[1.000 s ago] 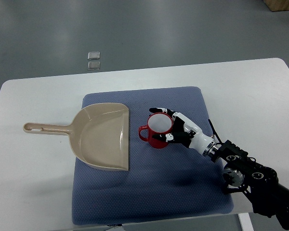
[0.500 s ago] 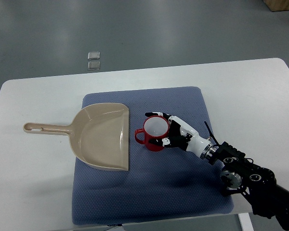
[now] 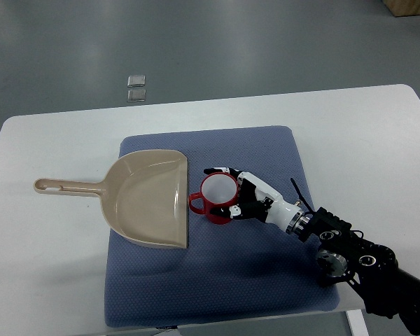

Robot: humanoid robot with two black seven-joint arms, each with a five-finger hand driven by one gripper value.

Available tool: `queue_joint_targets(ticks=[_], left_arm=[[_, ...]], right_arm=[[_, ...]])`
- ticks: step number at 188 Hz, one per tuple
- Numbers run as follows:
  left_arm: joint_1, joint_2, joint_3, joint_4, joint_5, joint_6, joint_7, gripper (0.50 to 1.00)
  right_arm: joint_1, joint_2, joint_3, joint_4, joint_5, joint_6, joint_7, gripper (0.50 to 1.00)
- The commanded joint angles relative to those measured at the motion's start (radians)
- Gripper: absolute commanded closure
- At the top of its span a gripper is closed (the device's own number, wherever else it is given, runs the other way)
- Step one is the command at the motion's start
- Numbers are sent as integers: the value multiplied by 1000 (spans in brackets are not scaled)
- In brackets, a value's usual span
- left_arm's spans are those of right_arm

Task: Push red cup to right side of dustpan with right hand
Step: 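Push the red mug with the right hand toward the dustpan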

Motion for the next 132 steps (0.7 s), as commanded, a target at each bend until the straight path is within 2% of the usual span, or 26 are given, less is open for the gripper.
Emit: queue_joint_targets(ticks=[1,80,132], left_arm=[[0,0,0,0,0,0,0,500],[0,0,0,0,0,0,0,500],[0,0,0,0,0,0,0,500]], right_arm=[[2,0,-3,4,0,-2,0,572],[4,0,-29,5,0,-3,0,572],[4,0,-41,44,5,-22,0,572]])
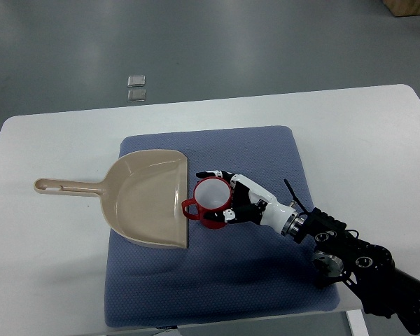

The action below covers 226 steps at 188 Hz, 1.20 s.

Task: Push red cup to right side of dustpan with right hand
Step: 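Push the red mug with the right hand toward the dustpan, then push the red mug against the dustpan's edge nearest the robot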

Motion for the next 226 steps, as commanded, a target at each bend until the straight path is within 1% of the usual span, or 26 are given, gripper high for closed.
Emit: queue_joint_targets(ticks=[1,95,143,226], left_arm=[[0,0,0,0,0,0,0,500],[0,0,0,0,0,0,0,500],[0,0,0,0,0,0,0,500],[0,0,0,0,0,0,0,500]], right_arm=[[0,0,-3,13,2,-9,0,572],[0,0,-70,76,9,-52,0,572],[-2,0,-90,81,10,-71,0,572],[1,0,-95,79,4,-63,0,572]])
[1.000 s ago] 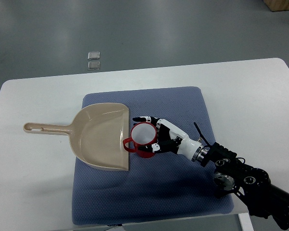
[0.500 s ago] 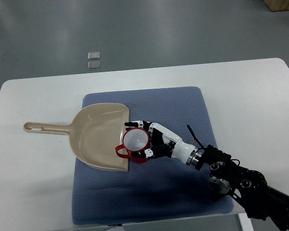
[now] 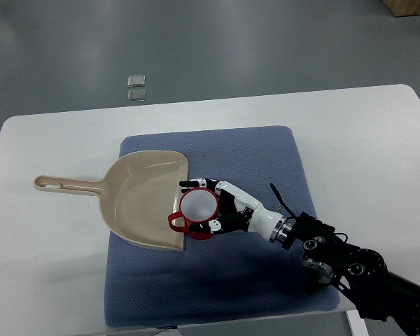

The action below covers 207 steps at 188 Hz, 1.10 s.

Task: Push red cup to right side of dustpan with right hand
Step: 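Push the red mug against the dustpan's edge nearest the robot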

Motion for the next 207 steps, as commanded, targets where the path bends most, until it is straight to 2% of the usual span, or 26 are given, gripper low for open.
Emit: queue_joint_targets(ticks=[1,61,174,207], left_arm=[[0,0,0,0,0,0,0,500],[0,0,0,0,0,0,0,500],[0,0,0,0,0,0,0,500],[0,0,0,0,0,0,0,500]], right_arm=[[2,0,0,-1,-1,6,0,572],[7,0,0,-1,-3,39,0,572],[17,0,15,-23,-6,39,0,572],[19,0,15,-23,-4,59,0,572]])
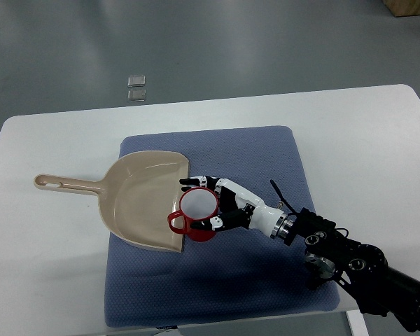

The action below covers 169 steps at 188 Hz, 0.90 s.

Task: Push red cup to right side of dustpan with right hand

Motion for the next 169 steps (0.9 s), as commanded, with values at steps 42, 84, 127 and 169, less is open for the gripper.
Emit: queue_joint_targets(ticks=[42,84,127,169], left_arm=[[0,0,0,0,0,0,0,500],[0,0,0,0,0,0,0,500],[0,0,0,0,0,0,0,500],[0,0,0,0,0,0,0,500]], right_arm=[[0,0,0,2,1,18,0,572],[-1,-6,-2,2,1,22,0,572],[0,-34,2,2,1,24,0,572],[-1,-49,2,0,3,24,0,572]])
